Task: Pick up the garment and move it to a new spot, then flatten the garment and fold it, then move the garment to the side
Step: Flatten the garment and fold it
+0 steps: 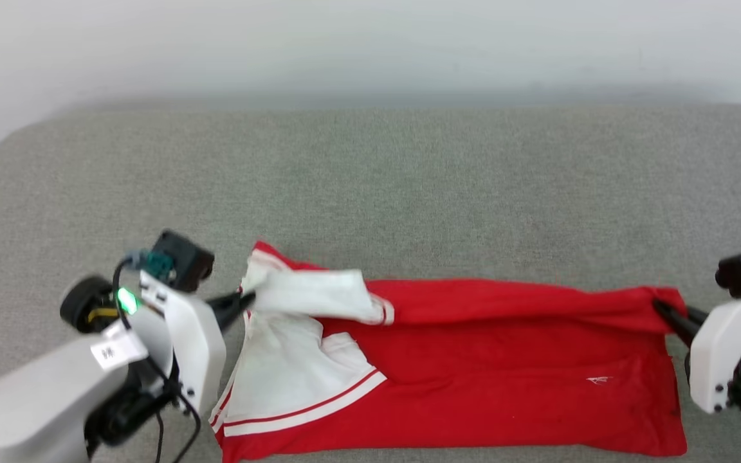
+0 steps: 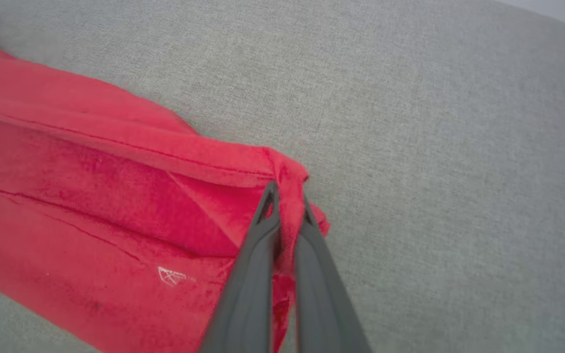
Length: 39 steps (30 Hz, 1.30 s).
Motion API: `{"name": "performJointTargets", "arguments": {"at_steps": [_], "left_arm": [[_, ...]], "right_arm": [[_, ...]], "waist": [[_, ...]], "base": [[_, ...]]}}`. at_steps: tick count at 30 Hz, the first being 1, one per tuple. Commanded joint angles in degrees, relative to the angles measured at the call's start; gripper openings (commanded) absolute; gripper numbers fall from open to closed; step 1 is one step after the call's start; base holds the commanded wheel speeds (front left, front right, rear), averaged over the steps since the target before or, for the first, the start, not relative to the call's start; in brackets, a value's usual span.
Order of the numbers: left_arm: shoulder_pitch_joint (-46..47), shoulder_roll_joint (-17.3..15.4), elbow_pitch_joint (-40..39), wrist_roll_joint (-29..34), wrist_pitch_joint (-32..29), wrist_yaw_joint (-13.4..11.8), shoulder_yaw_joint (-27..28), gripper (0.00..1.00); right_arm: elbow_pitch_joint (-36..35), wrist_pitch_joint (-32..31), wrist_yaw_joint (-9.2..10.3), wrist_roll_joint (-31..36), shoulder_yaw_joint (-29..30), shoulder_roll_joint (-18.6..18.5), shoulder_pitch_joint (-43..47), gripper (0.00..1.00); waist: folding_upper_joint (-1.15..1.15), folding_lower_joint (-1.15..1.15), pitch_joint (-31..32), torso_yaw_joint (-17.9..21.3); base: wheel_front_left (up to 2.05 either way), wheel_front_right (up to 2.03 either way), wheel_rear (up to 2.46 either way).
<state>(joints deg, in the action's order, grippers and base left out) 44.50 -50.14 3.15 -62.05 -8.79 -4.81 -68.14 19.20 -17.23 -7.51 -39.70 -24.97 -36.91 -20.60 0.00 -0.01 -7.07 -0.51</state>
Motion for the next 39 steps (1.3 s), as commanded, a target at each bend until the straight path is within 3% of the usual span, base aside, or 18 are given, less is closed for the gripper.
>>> {"name": "performJointTargets", "arguments": {"at_steps": [1,8,16,17,18,19,20,21,28,34,39], "left_arm": [[-1.01,-0.35,-0.38,-0.19,0.47,-0.56,-0.17,0.00],[-9.39,-1.09,-2.45,-3.48,2.37,-2.70,-1.70,0.00],[-14.49,1.83,1.94,-5.74,4.88,-1.73,-2.54,0.00],[-14.85,2.26,2.75,-5.88,5.11,-1.45,-2.61,0.00],[-14.97,2.56,3.75,-5.79,5.35,-1.45,-2.67,0.00],[-15.00,2.78,4.51,-5.32,5.74,-1.70,-2.68,0.06],[-15.17,3.05,5.26,-5.12,6.46,-2.06,-2.50,0.84],[-15.56,3.27,5.68,-5.22,7.56,-2.43,-2.08,1.00],[-18.44,2.74,4.98,-4.55,16.71,-6.51,1.10,1.00],[-20.22,1.73,2.11,-1.72,23.25,-13.29,6.21,1.00],[-23.17,3.69,-1.26,4.38,24.04,-18.44,15.09,1.00]], "right_arm": [[-0.34,0.10,0.05,-0.09,0.31,-0.21,1.59,0.00],[-3.06,-0.77,0.05,-0.99,3.16,0.62,10.90,0.00],[-1.54,-1.24,0.05,-0.51,3.77,2.55,16.22,0.00],[-1.12,-0.88,0.05,-0.55,3.65,2.98,16.17,0.17],[-0.77,-0.50,0.05,-0.42,3.56,3.20,16.03,0.89],[-0.57,-0.30,0.05,-0.29,3.38,3.39,15.90,1.00],[-0.70,0.15,0.05,-0.56,3.24,3.64,15.76,1.00],[-1.01,0.61,0.05,-0.93,3.32,3.71,15.62,1.00],[-7.15,1.95,0.05,-3.60,5.12,0.43,16.67,1.00],[-12.00,0.56,0.05,-4.70,10.33,-2.76,17.45,1.00],[-11.63,-2.83,0.04,-6.36,14.50,-3.75,17.88,1.00]], "waist": [[0.00,0.01,1.02,-0.24],[0.00,0.01,2.77,-0.61],[0.00,0.01,2.21,-0.45],[0.00,0.01,2.14,-0.37],[0.00,0.01,2.13,-0.30],[0.00,0.01,2.16,-0.21],[0.00,0.01,2.31,-0.09],[0.00,0.01,2.56,0.05],[0.00,0.01,4.83,0.39],[0.00,0.01,6.09,-0.04],[0.00,0.01,6.04,-0.94]], "base": [[0.00,0.00,0.00],[0.00,0.00,0.00],[0.00,0.00,0.00],[0.00,0.00,0.00],[0.00,0.00,0.00],[0.00,0.00,0.00],[0.00,0.00,0.00],[0.00,0.00,0.00],[0.00,0.00,0.00],[0.00,0.00,0.00],[0.00,0.00,0.00]]}}
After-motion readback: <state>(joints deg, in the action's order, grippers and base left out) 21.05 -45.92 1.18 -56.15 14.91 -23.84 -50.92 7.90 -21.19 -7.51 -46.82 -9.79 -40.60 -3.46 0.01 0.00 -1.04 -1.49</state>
